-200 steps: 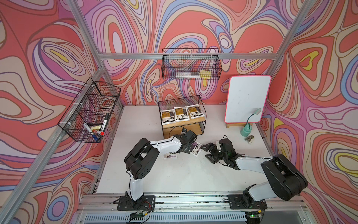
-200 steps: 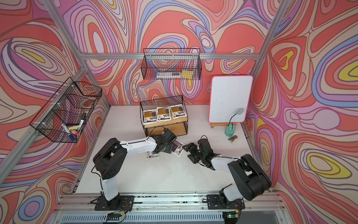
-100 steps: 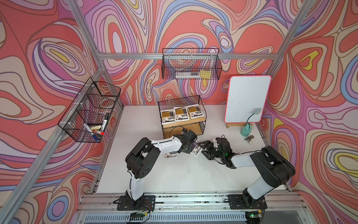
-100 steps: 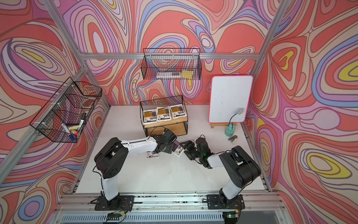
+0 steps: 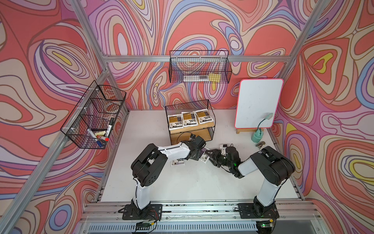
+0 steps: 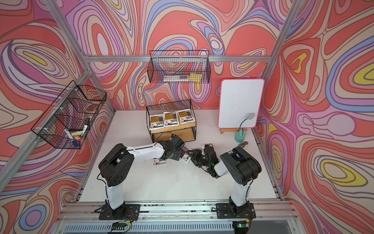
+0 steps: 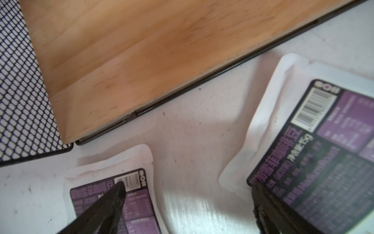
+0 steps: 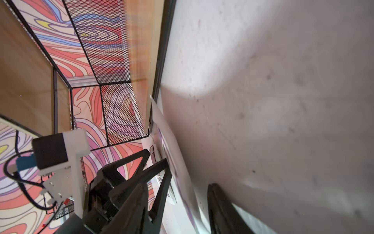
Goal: Place the bagged coffee beans on the shelf by color
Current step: Pick up the bagged coffee beans at the center of the board.
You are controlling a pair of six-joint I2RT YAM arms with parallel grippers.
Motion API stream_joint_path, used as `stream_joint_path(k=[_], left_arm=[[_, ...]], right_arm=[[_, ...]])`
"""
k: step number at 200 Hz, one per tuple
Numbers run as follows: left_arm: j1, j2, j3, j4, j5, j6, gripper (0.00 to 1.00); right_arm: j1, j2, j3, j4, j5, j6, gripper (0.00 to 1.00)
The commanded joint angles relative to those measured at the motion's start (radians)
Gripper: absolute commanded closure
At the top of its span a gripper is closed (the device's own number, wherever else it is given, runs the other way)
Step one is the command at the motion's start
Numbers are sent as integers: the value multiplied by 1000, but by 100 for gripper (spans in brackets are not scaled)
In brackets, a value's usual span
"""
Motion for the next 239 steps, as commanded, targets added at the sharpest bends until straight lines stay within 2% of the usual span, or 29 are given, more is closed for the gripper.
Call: stream_joint_path(k=[1,45,91,129,177,207,239], left_arm=[[4,-8,-19,-19,17,4,1],[4,-95,-23,-48,38,-14,1],[3,-244,-50,-88,79,-54,1],[4,-412,-137,-115,92,-101,1],[6,-637,-284,-161,25,-191,1],[29,-739,-365,-181,-12,-253,1],[88,-813,-422,-172,-1,-305,1]], right_arm=[[9,44,-36,-117,8,5,62],[9,39,-31,-112,0,9,83],[9,-3,-45,-116,-3,24,100],[9,-104,-63,-150,1,48,100],[22,-270,-53,-284,33,53,100],[67,-346,-15,-359,91,60,100],[144,-339,37,-335,185,105,100]])
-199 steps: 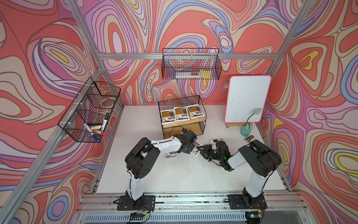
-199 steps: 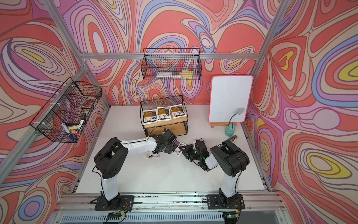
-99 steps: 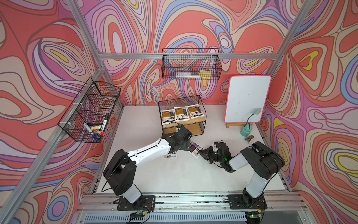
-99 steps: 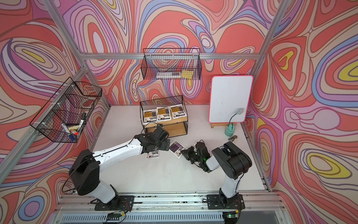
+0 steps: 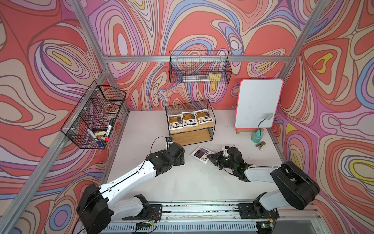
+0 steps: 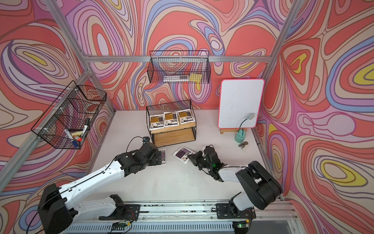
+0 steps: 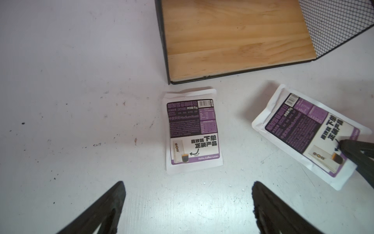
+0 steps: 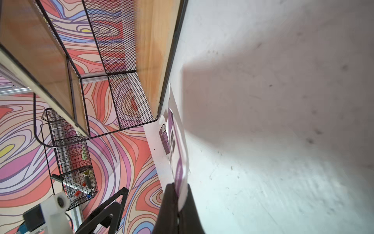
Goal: Place the bagged coffee beans on the shelf by color
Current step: Pick up the bagged coffee beans at the center of the board, then place the bagged coffee beans on the shelf.
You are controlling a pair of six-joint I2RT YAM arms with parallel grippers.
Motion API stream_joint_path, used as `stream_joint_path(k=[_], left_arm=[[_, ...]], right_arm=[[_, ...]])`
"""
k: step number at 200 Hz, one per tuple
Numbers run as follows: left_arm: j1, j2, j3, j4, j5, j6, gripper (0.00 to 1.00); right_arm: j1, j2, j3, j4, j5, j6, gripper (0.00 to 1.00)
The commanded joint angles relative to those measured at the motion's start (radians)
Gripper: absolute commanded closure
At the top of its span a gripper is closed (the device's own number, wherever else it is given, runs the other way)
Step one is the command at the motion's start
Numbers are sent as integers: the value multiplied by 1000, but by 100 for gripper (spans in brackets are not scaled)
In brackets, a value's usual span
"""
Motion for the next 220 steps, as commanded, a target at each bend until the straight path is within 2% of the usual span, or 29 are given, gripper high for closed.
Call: stream_joint_path(k=[1,72,126,220], left_arm=[[39,-44,-33,-30,-22,-68,1],[244,-77,-34,27,115,-73,1],[414,-82,-36,64,223,-112,1],[442,-82,-35,61,242,-136,1]], right_arm=[[54,0,50,-8,98,38,100],[138,212,223,181,296,110,100],[156,411,396,252,370,150,100],[215,609,695,-21,527,238,100]])
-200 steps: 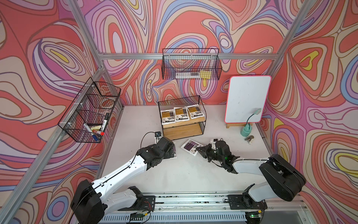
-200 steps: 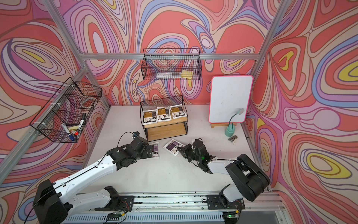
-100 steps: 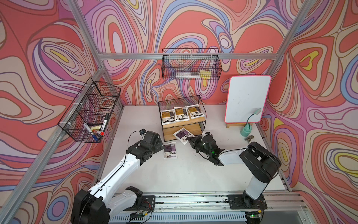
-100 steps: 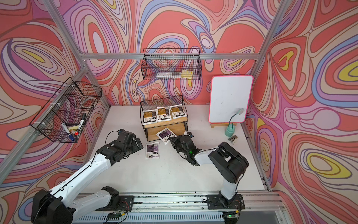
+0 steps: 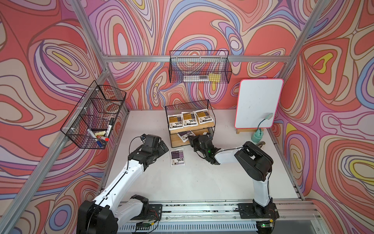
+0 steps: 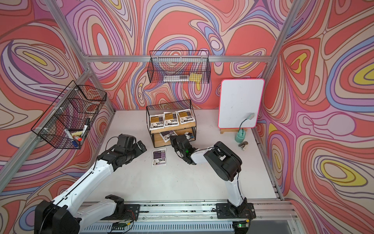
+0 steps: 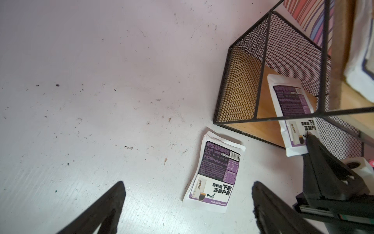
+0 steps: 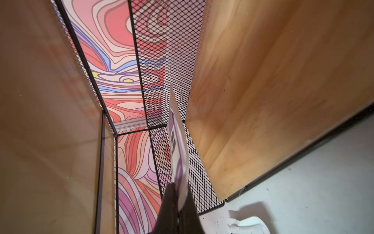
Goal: Place the bagged coffee beans on the shelf by color
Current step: Place the bagged coffee beans on the shelf.
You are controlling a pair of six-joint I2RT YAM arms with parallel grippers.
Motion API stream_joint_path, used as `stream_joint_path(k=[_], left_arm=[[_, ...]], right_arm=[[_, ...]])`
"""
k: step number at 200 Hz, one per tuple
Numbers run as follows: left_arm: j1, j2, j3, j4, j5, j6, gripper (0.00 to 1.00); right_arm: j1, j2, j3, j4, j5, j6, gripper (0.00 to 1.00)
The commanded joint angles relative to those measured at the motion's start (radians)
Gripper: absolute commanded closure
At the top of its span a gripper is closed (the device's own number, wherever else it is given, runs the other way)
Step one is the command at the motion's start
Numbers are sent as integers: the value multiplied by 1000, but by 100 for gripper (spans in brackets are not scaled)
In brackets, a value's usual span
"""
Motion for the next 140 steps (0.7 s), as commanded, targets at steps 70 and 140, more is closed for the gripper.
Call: stream_joint_path(k=[70,140], left_arm=[[7,-44,1,-35,17,-21,1],[7,-57,0,-47,26,-24,1]], right_arm=[[49,184,226,-210,111,87,100],[70,256,300,-231,109,128,100]])
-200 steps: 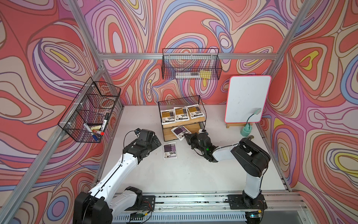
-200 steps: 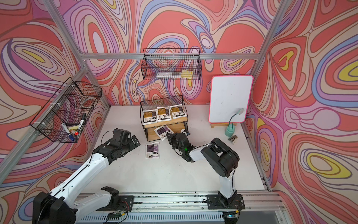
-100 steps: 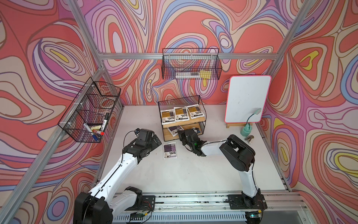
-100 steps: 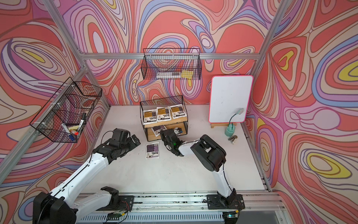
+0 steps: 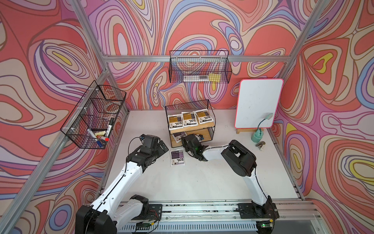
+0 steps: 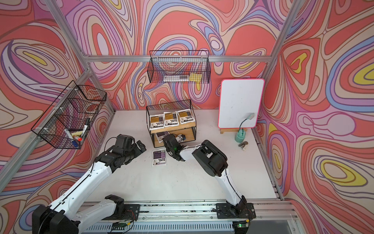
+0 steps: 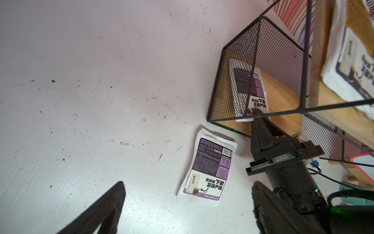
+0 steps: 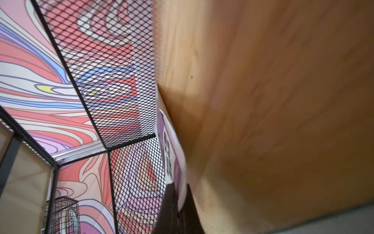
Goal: Place the bagged coffee beans on the shelf by color
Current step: Place the bagged coffee beans on the shelf.
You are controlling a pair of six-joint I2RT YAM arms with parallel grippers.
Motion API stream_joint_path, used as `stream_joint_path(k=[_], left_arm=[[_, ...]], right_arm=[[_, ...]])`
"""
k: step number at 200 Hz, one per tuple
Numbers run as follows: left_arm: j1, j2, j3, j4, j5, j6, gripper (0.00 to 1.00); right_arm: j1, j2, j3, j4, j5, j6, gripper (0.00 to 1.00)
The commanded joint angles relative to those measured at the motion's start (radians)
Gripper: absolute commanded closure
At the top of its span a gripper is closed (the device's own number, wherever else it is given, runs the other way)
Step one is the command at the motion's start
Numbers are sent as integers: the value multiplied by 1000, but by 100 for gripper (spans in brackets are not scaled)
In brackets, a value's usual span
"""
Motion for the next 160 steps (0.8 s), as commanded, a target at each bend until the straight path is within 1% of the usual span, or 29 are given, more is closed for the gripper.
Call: stream_joint_path(k=[1,13,36,45,57,80,100,116,127,160], left_arm=[[7,-16,0,-36,5,-5,1],[7,-16,-1,-34,8,-7,1],[7,-18,-3,-34,9,-6,1],[7,-17,-3,-33,8,-5,1],[7,-17,-5,-32,8,-5,1],[8,-20,-11,-29,11,-5,1],[7,-23,-17,-28,11,-5,1],[7,-28,-19,-27,11,-5,1],[7,-27,-19,-29,10,-4,1],[8,-25,-19,-29,11,-2,1]], right_arm=[[11,37,21,-27,9,23,100],[14,42,26,-32,7,23,100],[17,51,35,-37,0,23,93],[18,51,41,-39,-2,21,92],[19,54,47,-42,-4,16,93],[25,58,59,-43,-9,7,97],[30,66,66,-44,-10,8,97],[35,73,76,-46,-15,8,93],[38,75,83,-50,-17,8,88],[48,80,94,-56,-22,5,86]])
